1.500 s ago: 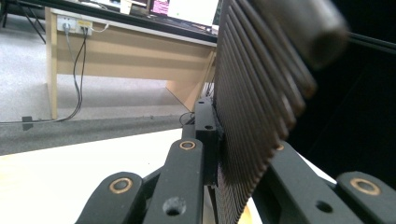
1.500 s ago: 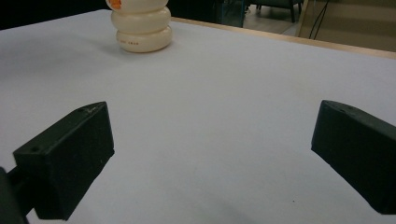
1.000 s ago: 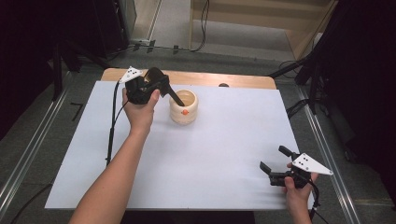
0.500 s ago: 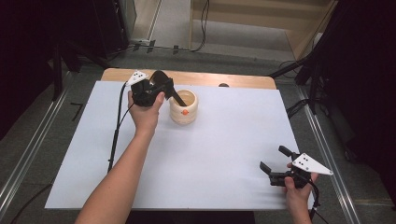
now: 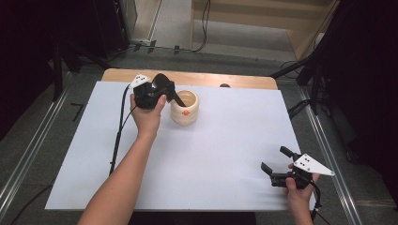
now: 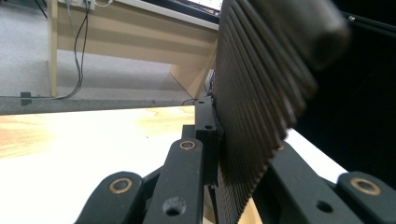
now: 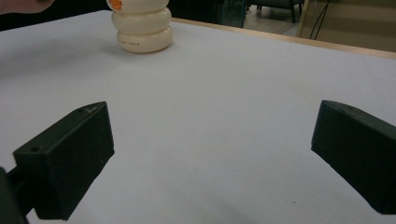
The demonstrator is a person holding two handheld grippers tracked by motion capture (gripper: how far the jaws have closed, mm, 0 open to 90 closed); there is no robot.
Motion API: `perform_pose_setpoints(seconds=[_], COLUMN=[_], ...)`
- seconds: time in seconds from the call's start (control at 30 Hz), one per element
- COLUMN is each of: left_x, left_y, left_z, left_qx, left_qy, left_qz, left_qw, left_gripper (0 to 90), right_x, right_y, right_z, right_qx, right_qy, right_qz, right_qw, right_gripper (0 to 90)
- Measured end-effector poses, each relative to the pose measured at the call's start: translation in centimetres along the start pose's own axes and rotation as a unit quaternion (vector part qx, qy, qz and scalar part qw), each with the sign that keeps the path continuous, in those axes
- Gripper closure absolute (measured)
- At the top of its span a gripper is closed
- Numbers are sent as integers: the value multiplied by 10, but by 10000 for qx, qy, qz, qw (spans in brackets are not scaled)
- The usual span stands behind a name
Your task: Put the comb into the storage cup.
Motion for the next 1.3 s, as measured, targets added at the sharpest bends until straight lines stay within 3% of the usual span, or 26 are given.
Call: perform_pose_setpoints(seconds=[0.7, 1.1, 1.17, 1.23, 1.3], left_x=[-5, -1, -1, -3, -4], left_y=[9, 14, 15, 15, 15], left_z=[-14, -18, -19, -20, -20], left_qx=[-176, -260, -277, -286, -320], left_qy=[-101, -164, -118, -73, -103], left_qz=[36, -99, -63, 52, 40], left_qw=[9998, 9995, 9995, 9996, 9994], left_gripper=[845, 836, 806, 718, 642], right_x=[0, 0, 0, 0, 0], right_y=[0, 0, 0, 0, 0], right_z=[0, 0, 0, 0, 0], right_qx=[-2, -4, -5, -3, -5], right_qy=[-17, -21, -22, -21, -22], right_qz=[5, 5, 5, 4, 5], right_qw=[10000, 10000, 10000, 10000, 10000], right_gripper=[0, 0, 0, 0, 0])
Point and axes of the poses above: each handheld gripper's, and its own axes: y roughly forward along the jaws, z roughly out of its top, x roughly to its right, the point moved 7 cm from there along y, roughly forward along the jaws, and after that the axes turned 9 degrees about -y, right-handed, at the moved point
